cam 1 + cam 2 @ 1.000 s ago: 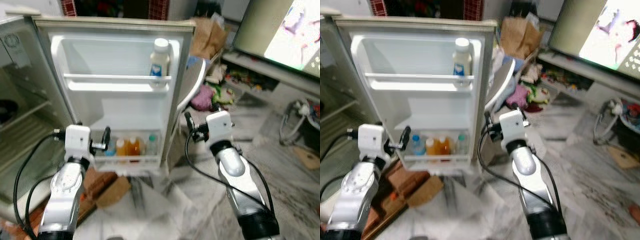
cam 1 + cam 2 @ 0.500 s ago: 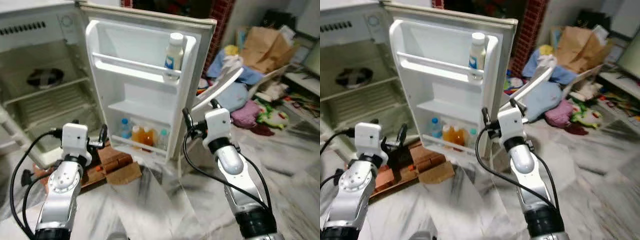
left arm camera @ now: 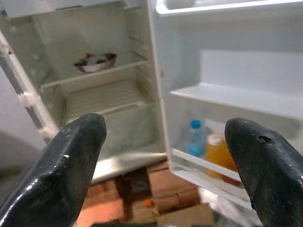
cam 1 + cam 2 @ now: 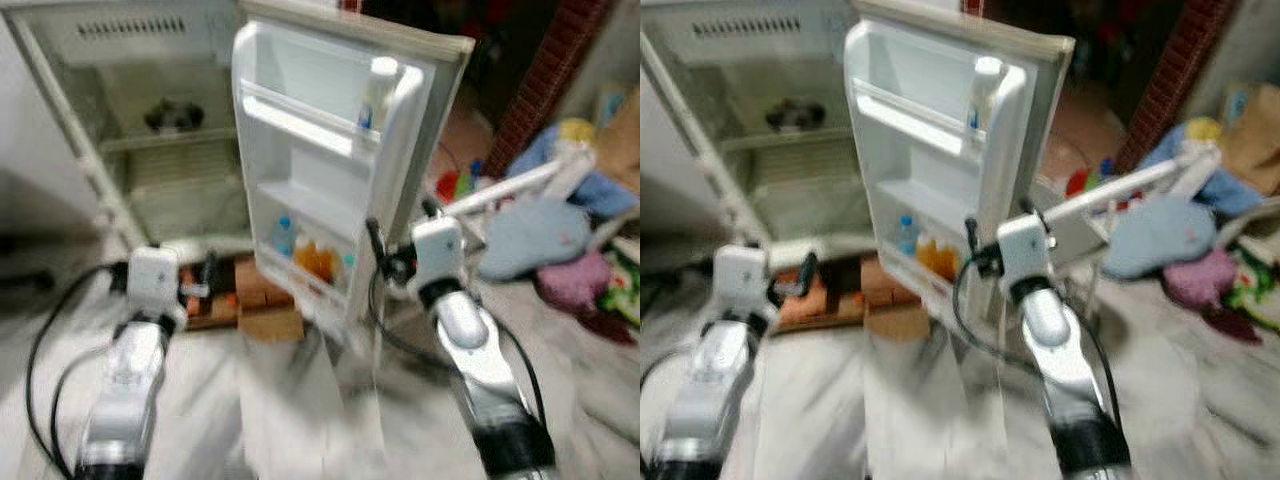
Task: Restocking fridge
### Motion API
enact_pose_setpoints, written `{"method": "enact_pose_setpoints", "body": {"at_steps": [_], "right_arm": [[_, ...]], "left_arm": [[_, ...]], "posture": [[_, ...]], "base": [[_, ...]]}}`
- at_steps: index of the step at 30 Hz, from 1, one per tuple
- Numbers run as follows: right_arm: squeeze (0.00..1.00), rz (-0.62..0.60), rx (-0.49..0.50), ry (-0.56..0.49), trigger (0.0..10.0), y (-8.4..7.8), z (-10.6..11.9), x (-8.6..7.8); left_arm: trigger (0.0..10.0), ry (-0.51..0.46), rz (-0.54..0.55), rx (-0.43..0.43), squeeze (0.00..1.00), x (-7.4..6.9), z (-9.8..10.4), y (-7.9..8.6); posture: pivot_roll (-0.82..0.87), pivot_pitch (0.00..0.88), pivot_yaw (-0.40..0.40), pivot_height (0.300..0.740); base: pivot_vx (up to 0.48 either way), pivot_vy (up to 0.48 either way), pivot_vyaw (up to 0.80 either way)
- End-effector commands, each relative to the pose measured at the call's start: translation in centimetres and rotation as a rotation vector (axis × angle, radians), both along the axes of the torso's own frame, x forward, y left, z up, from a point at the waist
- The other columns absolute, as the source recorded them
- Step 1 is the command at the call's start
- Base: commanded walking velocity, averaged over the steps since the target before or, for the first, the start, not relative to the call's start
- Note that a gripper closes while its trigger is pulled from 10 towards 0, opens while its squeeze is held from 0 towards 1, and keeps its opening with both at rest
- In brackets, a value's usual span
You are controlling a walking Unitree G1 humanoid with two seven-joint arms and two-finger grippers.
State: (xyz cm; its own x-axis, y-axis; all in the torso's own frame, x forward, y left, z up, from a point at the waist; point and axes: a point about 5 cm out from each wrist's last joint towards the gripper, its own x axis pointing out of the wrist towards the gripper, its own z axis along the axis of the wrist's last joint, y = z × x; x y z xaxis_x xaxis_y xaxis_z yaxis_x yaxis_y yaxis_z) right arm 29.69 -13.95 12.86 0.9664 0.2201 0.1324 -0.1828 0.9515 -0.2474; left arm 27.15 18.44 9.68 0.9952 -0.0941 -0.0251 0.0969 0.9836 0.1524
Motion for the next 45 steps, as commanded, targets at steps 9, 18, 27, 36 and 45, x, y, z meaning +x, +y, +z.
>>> {"method": "enact_pose_setpoints", "body": {"at_steps": [9, 18, 27, 36, 45], "right_arm": [[0.0, 0.028, 0.031, -0.031, 10.0, 0.7, 0.9, 0.3], [0.0, 0.041, 0.022, -0.044, 10.0, 0.8, 1.2, 0.4], [0.0, -0.015, 0.07, 0.111, 10.0, -0.4, -1.6, -1.0], [0.0, -0.085, 0.143, 0.351, 10.0, -1.3, -5.3, -2.6], [0.0, -0.115, 0.186, 0.281, 10.0, -1.8, -4.4, -2.5]], "left_arm": [[10.0, -0.003, 0.02, 0.024, 0.0, 0.2, 0.2, 0.7], [10.0, -0.001, 0.022, 0.029, 0.0, 0.3, 0.1, 0.8], [10.0, 0.024, 0.046, -0.006, 0.0, -1.5, -0.7, 1.6], [10.0, 0.012, 0.035, -0.023, 0.0, -2.0, -0.5, 1.4], [10.0, -0.003, -0.047, -0.055, 0.0, -1.8, -0.2, -0.5]], "posture": [[0.09, 0.006, -0.046, 0.74], [0.09, 0.006, -0.045, 0.74], [0.09, 0.0, -0.047, 0.74], [0.07, 0.0, -0.019, 0.74], [0.06, 0.0, -0.008, 0.74]], "base": [[0.0, -0.428, 0.79], [0.0, -0.426, 0.79], [0.0, -0.22, 0.44], [0.0, 0.0, 0.0], [0.098, 0.0, 0.05]]}}
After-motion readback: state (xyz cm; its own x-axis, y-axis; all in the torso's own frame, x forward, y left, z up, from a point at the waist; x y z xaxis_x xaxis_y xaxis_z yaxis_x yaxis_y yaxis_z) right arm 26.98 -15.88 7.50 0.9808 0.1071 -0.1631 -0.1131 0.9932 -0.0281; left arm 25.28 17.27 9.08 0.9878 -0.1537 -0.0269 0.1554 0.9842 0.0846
